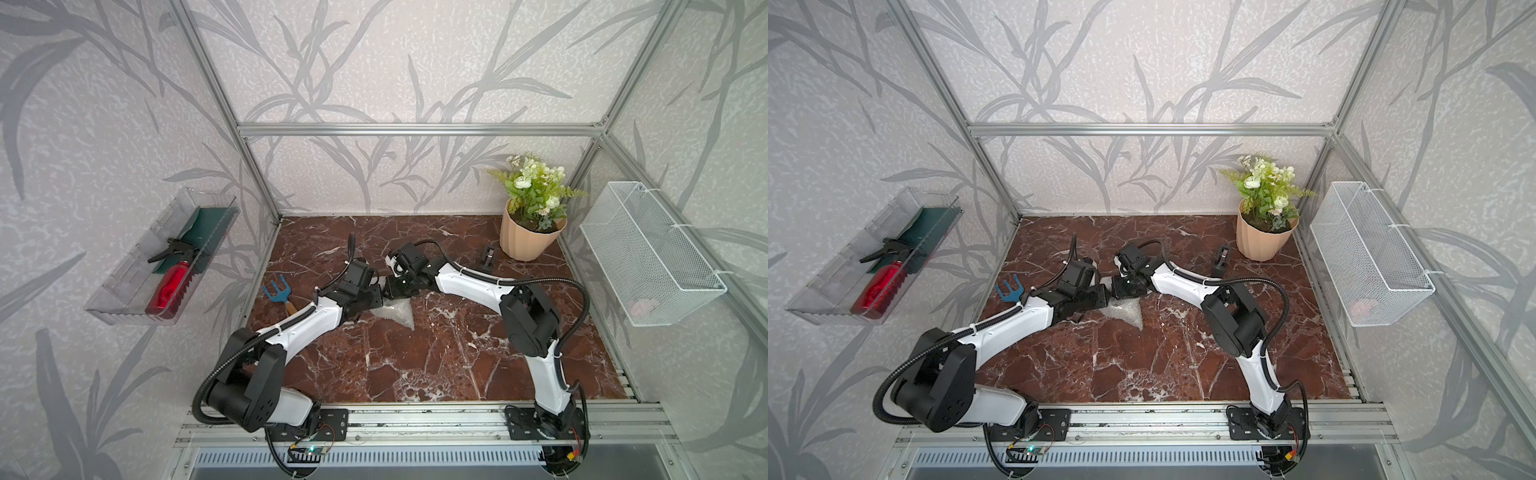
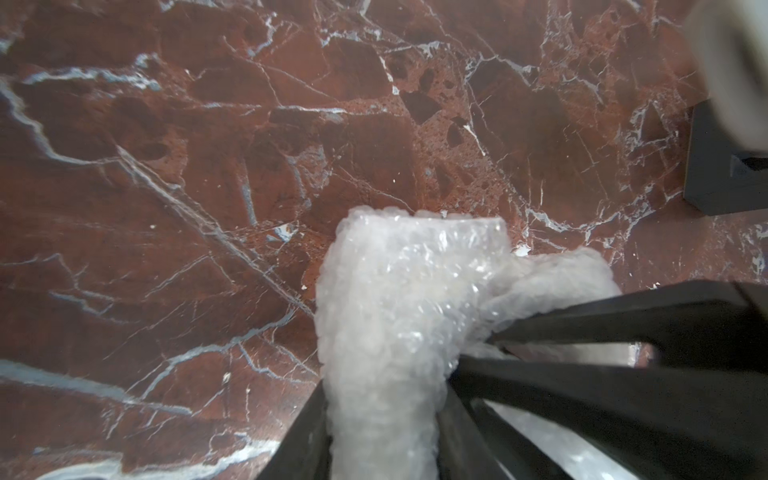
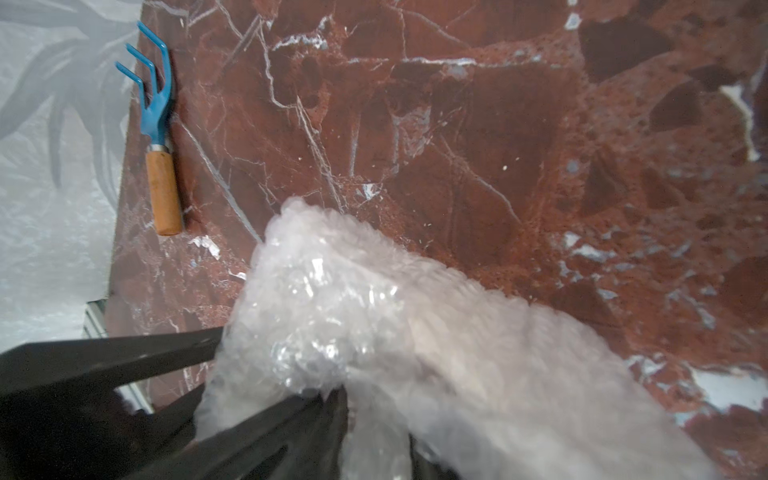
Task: Wrap mugs in bubble wrap
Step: Wrap the mug in bubble wrap.
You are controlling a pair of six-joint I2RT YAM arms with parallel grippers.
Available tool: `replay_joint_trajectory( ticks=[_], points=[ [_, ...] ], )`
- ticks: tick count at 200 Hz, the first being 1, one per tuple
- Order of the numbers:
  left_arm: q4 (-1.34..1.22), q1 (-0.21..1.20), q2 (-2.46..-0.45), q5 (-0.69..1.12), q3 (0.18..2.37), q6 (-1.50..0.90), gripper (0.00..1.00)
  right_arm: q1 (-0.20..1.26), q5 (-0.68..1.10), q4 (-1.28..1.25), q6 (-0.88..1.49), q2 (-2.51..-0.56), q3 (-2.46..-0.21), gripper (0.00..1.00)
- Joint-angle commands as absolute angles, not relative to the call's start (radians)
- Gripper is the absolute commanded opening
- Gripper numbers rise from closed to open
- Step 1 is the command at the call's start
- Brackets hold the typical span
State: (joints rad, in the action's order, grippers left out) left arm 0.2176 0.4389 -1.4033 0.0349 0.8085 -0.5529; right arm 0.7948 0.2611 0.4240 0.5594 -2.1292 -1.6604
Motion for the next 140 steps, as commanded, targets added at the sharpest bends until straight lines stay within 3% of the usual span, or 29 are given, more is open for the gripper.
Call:
replay_joint_trajectory(
  ticks=[1,39,78,140],
  points=[
    [0.246,0.440,-1.328,-0.028,0.798,-0.561,0.37,0.802,0.171,0.602,0.504,-2.231,-1.677,0.25],
    [0.283,0.424,-1.283,-0.067,0.794,-0.563,0.38,0.846,0.119,0.807,0.421,-2.391,-1.863,0.20],
    [0.269,0.411,-1.304,-0.062,0.758,-0.578,0.37,0.871,0.136,0.889,0.393,-2.484,-1.947,0.14],
    [0.210,0.405,-1.337,-0.056,0.735,-0.597,0.37,0.879,0.150,0.992,0.303,-2.584,-2.002,0.13]
  ],
)
